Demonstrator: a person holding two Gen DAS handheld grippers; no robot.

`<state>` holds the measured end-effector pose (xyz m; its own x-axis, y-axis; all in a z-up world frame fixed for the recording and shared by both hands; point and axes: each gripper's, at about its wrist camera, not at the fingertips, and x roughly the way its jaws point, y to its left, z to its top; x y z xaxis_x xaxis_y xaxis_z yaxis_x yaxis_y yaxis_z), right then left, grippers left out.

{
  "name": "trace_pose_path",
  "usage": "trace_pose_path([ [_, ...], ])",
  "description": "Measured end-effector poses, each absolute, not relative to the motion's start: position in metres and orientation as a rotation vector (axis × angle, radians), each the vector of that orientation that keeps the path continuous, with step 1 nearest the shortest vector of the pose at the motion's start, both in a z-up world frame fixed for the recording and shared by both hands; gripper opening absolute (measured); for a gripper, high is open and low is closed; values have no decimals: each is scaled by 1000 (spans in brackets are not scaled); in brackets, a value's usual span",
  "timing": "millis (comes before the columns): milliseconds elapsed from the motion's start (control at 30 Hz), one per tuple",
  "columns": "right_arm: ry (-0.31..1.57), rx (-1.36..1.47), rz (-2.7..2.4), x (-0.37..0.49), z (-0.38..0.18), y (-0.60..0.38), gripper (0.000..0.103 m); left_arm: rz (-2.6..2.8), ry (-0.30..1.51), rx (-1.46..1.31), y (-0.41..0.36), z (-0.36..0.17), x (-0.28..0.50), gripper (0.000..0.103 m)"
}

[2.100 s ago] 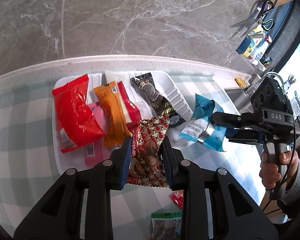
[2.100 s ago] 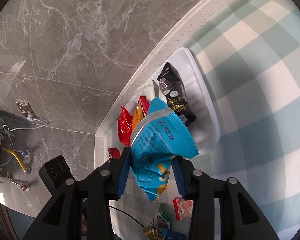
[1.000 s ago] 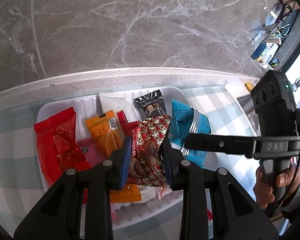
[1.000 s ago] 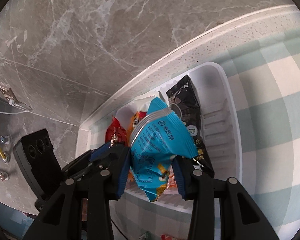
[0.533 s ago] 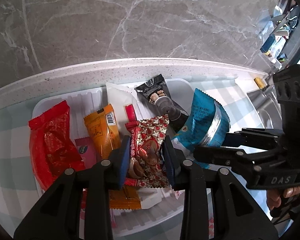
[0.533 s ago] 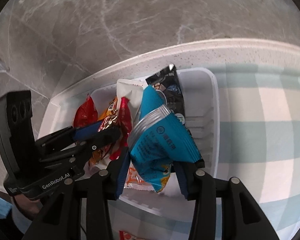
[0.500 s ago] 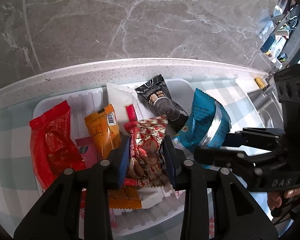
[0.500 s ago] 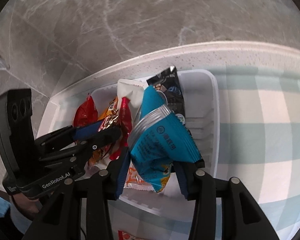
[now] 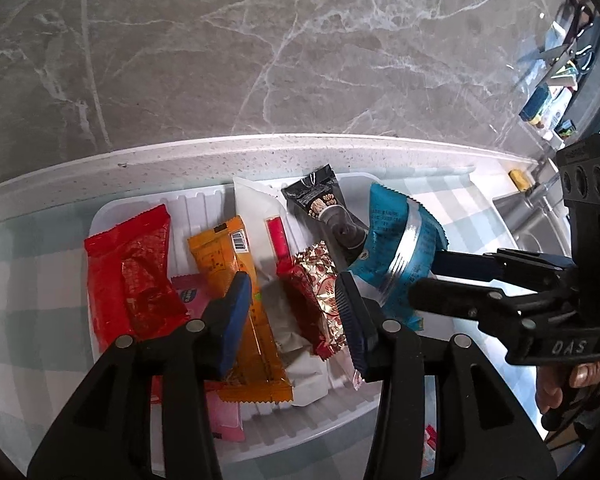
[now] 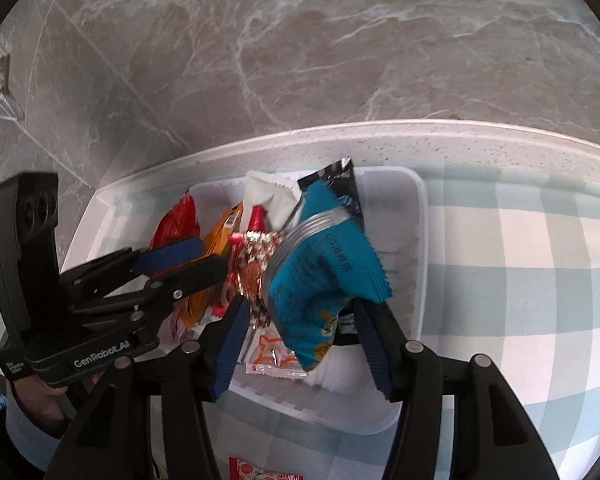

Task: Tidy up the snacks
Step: 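Lower both packs into the white tray and open both tools, then move both tools back to the snacks on the cloth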

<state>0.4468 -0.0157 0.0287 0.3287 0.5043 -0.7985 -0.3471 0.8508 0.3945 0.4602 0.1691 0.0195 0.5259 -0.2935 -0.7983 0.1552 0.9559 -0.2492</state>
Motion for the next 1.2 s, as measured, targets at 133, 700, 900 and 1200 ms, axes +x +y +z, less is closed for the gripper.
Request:
trace_pose_path([
  [133, 1066, 127, 553, 450, 33, -12, 58, -266, 976, -170, 175, 23, 458, 43],
  [700, 1041, -13, 581, 456, 27, 15, 57, -232, 950, -191, 198, 32, 438, 44],
  [900, 1023, 75, 576, 449, 36, -6, 57, -224, 945, -202, 203, 39, 425, 45],
  [1200, 1012, 203, 584, 430, 51, -32, 59, -225, 928, -201, 204, 60, 393, 46],
])
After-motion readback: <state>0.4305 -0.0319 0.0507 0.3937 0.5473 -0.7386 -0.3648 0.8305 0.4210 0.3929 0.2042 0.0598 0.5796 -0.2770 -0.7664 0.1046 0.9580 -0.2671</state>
